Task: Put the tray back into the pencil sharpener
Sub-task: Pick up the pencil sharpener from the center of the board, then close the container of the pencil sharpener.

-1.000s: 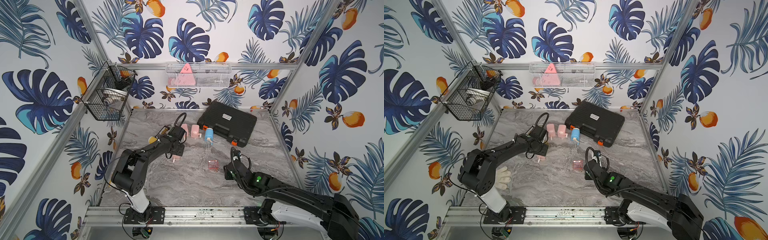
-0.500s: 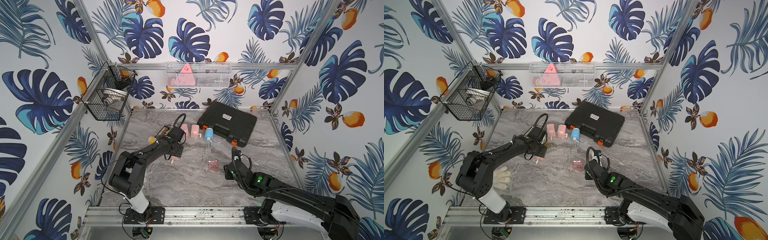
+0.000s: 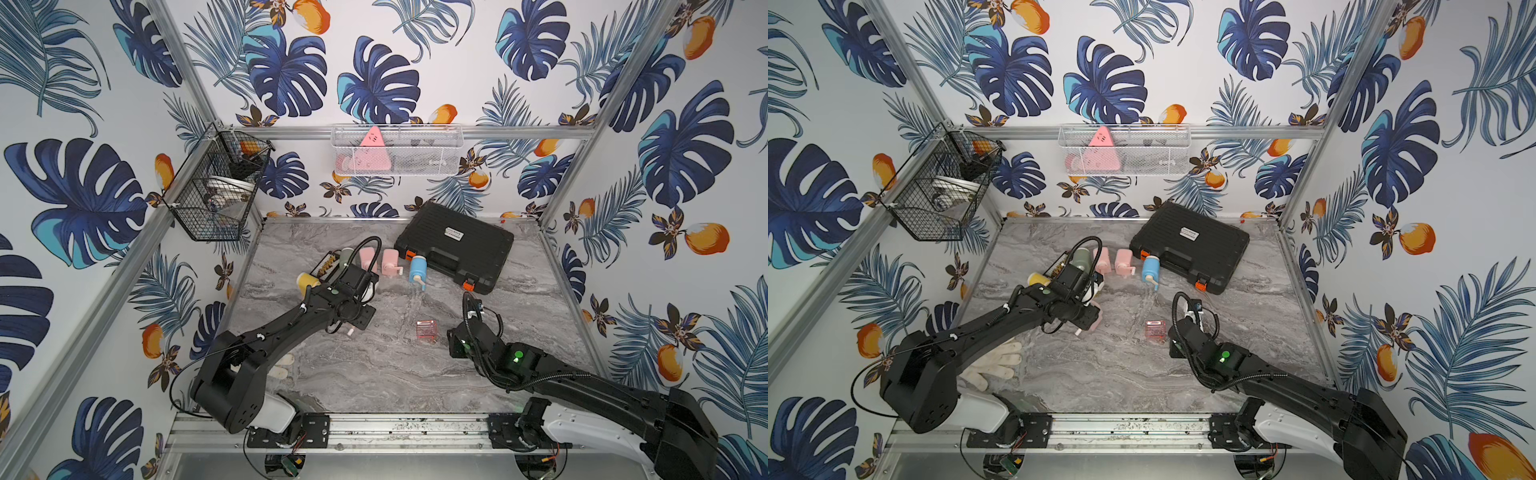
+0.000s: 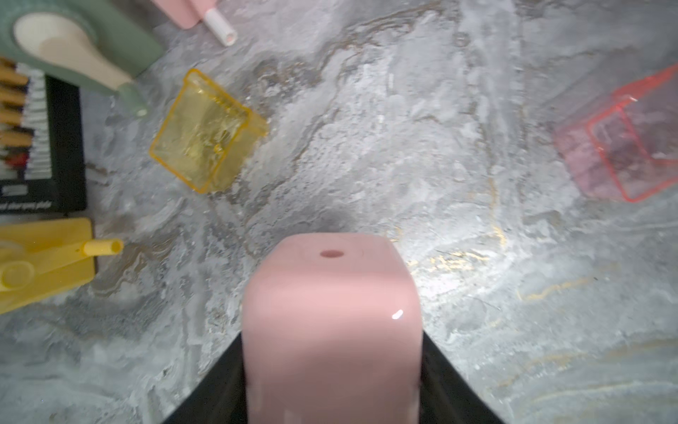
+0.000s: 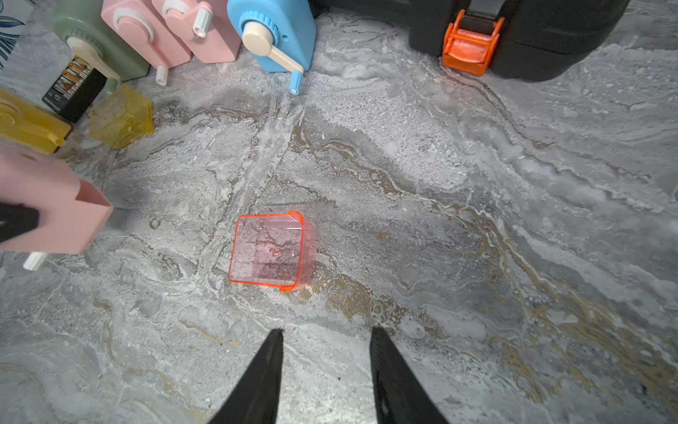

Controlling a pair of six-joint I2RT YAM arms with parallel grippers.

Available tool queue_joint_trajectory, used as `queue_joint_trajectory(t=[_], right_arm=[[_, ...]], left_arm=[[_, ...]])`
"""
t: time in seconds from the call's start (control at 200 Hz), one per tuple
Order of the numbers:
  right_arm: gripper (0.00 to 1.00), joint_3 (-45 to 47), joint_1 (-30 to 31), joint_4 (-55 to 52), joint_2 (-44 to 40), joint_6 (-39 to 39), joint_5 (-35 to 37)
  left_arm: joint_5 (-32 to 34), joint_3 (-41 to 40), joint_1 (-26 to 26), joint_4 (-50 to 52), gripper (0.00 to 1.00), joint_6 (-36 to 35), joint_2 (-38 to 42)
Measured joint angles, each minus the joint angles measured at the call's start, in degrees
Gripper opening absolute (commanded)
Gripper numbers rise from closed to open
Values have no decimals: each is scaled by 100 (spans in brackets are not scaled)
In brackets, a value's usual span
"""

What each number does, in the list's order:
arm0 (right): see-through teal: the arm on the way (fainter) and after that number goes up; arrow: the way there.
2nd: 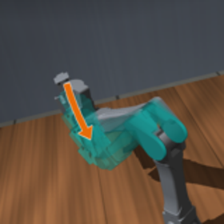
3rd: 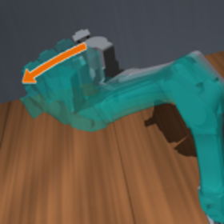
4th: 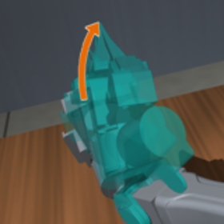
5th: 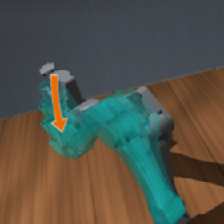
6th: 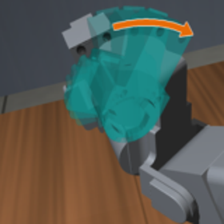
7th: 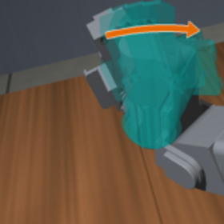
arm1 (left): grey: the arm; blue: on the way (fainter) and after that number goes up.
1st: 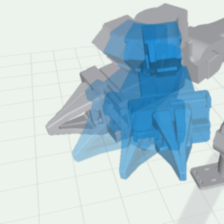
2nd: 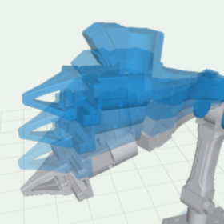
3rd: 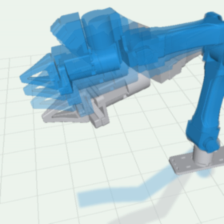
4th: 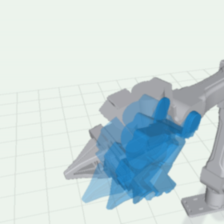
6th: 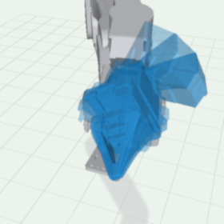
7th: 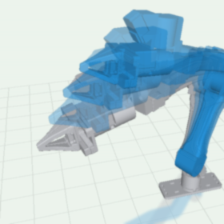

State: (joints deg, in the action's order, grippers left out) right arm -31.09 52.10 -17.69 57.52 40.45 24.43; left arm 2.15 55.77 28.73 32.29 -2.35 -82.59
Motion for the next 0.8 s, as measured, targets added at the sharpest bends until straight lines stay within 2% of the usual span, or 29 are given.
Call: queue_joint_trajectory(t=[0.23, 0.47, 0.801], right_arm=[[42, 11, -142, -46, -109, 70, -125], [43, 175, -662, -149, -345, 155, -599], [43, 352, -1449, -70, -247, 199, -1563]], left_arm=[[-503, -378, 444, -271, 42, -881, 422], [-1045, -544, 1056, -341, 42, -2116, 575], [-1117, 138, 1311, -286, 43, -3104, -205]])
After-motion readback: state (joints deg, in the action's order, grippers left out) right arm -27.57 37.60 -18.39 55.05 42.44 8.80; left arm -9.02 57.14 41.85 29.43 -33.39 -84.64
